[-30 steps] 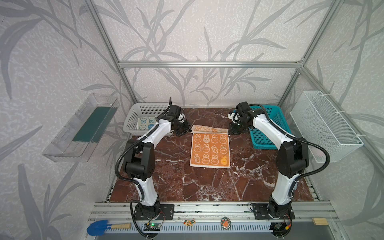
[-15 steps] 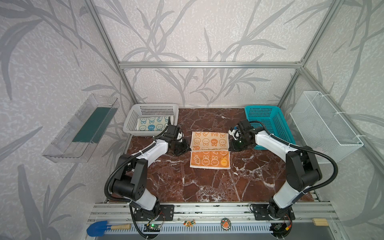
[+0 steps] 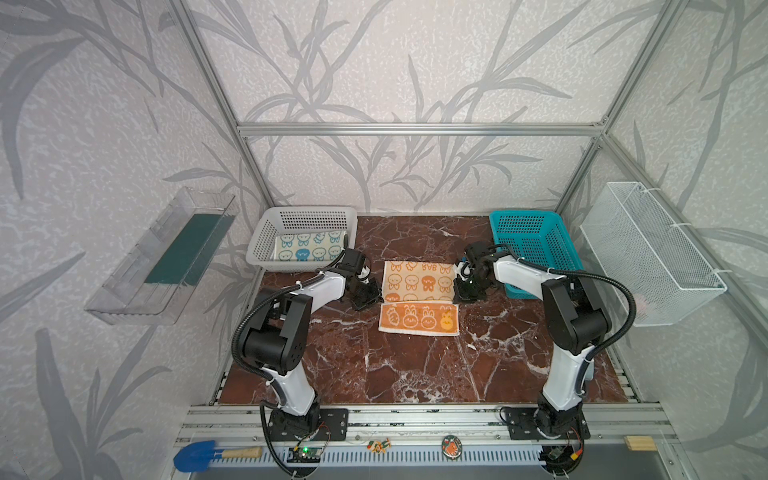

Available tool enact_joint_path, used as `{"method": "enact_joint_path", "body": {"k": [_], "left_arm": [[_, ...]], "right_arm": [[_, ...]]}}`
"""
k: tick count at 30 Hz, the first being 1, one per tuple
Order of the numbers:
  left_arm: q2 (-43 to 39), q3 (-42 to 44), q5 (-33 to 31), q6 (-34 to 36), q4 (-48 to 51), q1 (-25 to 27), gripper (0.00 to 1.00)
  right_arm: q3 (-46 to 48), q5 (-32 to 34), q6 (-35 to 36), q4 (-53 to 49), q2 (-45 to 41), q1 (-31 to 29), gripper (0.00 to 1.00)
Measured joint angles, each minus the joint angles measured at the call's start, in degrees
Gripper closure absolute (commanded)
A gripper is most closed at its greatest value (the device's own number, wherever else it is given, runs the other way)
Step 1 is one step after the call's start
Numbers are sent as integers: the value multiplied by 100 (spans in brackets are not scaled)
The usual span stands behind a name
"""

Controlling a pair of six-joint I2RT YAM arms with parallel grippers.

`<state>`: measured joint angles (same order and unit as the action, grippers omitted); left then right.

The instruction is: Fold and stack the towels

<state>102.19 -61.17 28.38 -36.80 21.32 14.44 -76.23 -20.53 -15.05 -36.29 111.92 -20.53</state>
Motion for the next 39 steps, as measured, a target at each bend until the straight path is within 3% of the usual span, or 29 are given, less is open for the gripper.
{"method": "enact_joint_path", "body": {"k": [8,15,26,33,39], "left_arm": [[328,-1290,-205,190,498,-101,100],[-31,-1362,-326,363,887,-87,100],[-1342,214,-129,179,542,-59,100],[-1296,1333,157,-120,-4,42,100],[-1038,1585,201,-291,-424,79,100]], "right_arm": [[-1436,210,28,-553,219,72,100],[-1235,203,28,-804,-367,55,100],[415,164,-46,-577,-1729,-389,100],[1443,44,-260,0,-1497,-529,100],[1626,4,-387,378,-981,-553,100]]}}
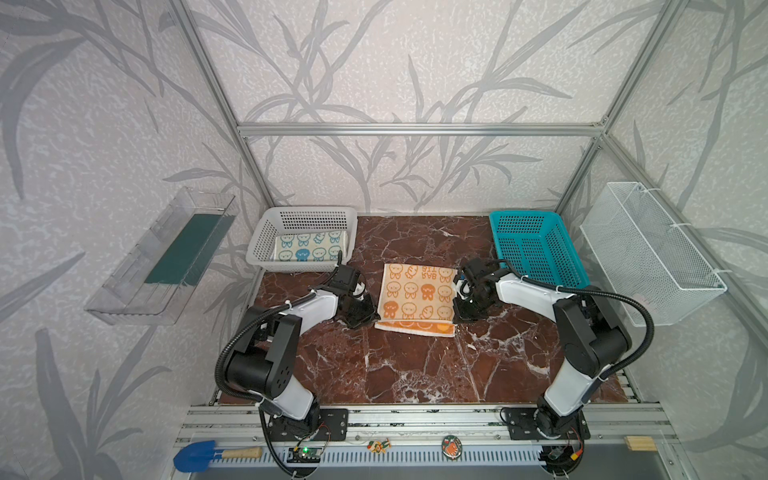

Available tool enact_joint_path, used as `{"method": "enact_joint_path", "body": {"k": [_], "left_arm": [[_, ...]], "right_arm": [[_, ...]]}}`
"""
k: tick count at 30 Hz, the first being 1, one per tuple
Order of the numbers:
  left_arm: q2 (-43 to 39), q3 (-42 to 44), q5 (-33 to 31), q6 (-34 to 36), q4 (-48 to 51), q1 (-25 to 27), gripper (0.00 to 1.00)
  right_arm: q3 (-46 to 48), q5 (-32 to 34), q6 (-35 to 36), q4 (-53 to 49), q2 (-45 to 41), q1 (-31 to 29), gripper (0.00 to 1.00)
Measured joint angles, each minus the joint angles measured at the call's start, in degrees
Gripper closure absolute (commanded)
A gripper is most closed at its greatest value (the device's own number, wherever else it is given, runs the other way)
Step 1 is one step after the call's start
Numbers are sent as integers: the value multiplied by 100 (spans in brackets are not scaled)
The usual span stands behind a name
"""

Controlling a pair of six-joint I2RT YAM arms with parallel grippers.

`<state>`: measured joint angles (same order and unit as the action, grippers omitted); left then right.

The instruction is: Fold and stack the towels

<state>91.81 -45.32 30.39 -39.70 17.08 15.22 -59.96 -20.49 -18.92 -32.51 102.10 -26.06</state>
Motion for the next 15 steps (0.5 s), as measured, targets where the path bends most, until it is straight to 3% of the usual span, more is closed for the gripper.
{"method": "enact_joint_path", "body": {"k": [6,15], "left_arm": [[380,-136,-48,-105,-243,-2,100],[1040,-1373,-238,-55,42,-90,100]], "right_arm": [[-444,-87,-57,-9,433,28,100],[-1897,101,81,-448,1172,363,100]]}}
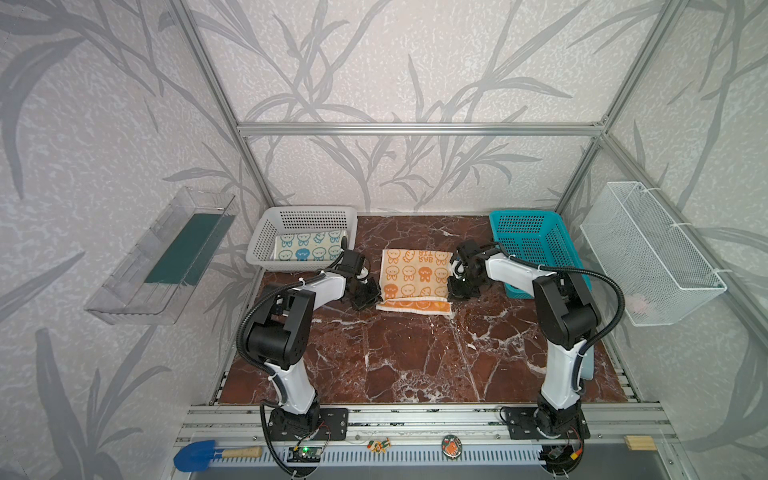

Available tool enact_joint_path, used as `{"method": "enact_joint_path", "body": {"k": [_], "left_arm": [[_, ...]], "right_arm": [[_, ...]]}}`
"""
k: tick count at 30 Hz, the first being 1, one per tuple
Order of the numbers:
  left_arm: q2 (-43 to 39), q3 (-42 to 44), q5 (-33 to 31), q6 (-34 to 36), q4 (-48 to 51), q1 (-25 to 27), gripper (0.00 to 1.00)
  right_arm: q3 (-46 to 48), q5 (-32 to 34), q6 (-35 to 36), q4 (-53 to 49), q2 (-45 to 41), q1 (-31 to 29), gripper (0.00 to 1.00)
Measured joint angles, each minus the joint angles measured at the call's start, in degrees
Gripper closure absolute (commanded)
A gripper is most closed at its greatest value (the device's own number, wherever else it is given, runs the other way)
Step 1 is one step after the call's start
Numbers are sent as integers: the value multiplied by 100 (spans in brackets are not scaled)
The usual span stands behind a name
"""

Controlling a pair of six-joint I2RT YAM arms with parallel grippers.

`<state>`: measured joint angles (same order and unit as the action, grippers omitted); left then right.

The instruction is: Fold and stack the towels

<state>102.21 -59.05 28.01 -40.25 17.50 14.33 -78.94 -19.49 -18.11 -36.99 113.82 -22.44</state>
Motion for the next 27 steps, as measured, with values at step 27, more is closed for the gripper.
{"method": "enact_joint_path", "body": {"k": [27], "left_arm": [[-782,-459,-184,308,765,-11,100]], "right_arm": [[136,142,321,-667,-1185,-2,100]]}}
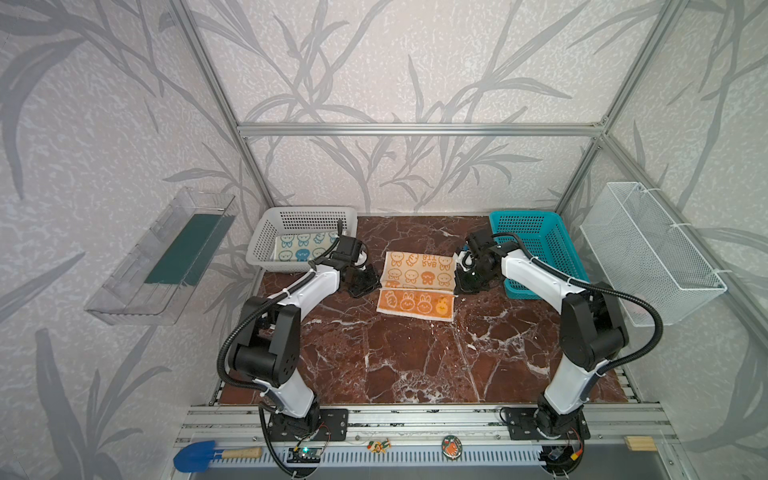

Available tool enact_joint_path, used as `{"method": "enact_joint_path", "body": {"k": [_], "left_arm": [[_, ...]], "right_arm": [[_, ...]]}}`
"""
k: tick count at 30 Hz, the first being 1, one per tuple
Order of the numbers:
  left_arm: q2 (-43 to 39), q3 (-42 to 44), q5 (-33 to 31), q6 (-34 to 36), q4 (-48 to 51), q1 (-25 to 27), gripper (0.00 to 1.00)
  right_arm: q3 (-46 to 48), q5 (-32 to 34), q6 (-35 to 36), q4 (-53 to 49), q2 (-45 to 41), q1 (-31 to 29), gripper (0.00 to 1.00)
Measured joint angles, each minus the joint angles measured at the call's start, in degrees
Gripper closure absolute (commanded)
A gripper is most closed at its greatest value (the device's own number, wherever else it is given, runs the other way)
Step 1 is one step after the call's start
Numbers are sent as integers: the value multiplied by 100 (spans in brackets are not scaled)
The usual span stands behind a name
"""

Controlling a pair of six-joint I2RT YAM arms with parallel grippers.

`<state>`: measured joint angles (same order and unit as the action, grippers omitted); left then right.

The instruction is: Fold and stack the towels

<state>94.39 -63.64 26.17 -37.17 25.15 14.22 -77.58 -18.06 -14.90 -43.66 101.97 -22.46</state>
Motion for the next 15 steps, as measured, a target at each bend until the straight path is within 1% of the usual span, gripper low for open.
{"method": "enact_joint_path", "body": {"k": [4,8,12,15], "left_arm": [[-214,35,22,-11,0,2,100],[-468,407,52,-55,-98,4,100],[-494,903,92,-111,-243,20,100],[-444,1167,125,-164,-343,50,100]], "right_arm": [[149,-2,0,28,-304,-26,100],[481,-20,-2,153,-564,-129,100],[990,-107,-35,435,-525,-247,100],[1233,-199,-74,601,-299,-284,100]]}}
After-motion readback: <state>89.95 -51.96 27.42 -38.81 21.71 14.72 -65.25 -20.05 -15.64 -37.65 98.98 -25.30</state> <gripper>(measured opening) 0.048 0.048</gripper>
